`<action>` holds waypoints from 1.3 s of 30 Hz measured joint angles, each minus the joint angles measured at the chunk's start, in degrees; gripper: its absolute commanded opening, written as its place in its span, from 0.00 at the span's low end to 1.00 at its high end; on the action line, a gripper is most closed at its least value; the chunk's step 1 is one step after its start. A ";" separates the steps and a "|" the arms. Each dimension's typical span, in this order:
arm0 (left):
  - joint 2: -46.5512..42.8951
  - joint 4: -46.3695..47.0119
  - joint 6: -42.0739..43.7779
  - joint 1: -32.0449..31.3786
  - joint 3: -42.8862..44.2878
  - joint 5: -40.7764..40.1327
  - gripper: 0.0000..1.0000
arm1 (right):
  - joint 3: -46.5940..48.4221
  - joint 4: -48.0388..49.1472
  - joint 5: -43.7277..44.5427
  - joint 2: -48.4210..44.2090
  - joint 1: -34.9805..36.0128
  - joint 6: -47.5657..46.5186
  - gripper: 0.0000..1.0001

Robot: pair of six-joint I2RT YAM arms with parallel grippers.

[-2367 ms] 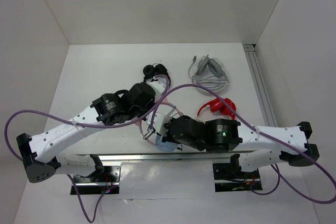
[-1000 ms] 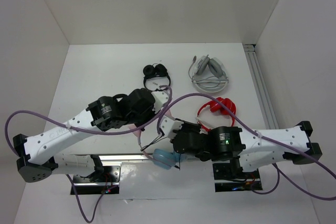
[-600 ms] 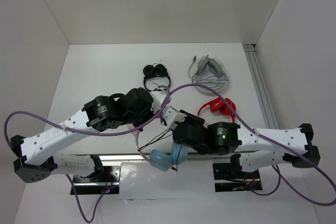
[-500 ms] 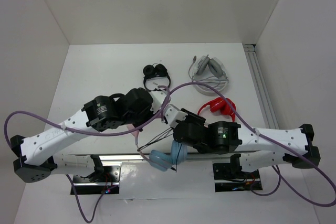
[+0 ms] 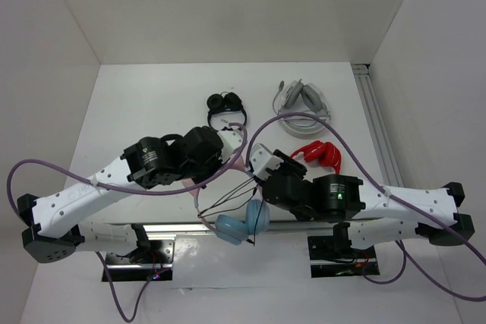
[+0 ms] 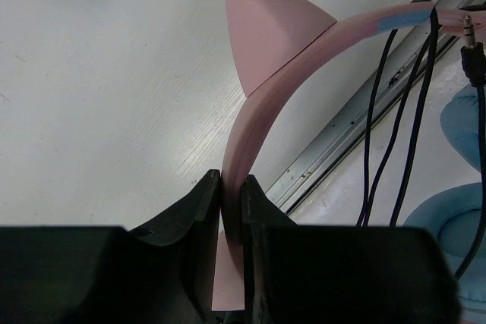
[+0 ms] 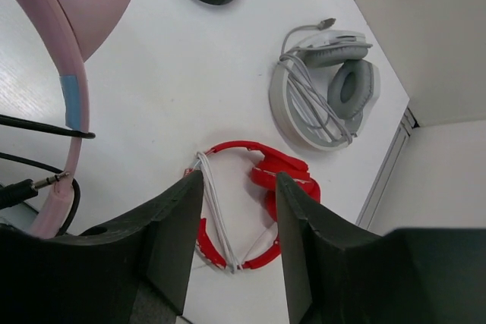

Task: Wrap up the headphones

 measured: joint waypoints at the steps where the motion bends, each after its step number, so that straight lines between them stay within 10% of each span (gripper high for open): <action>1: 0.24 0.00 0.00 0.00 0.00 -0.13 0.00 | 0.09 0.02 0.20 -0.28 0.00 0.13 0.51; 9: 2.97 0.13 -0.22 1.16 0.00 -1.55 0.00 | 2.40 1.75 3.21 -2.45 0.00 0.85 0.89; 39: 14.64 16.41 -4.85 23.82 -4.74 3.34 0.00 | 5.86 0.96 11.39 -7.72 0.00 11.98 0.93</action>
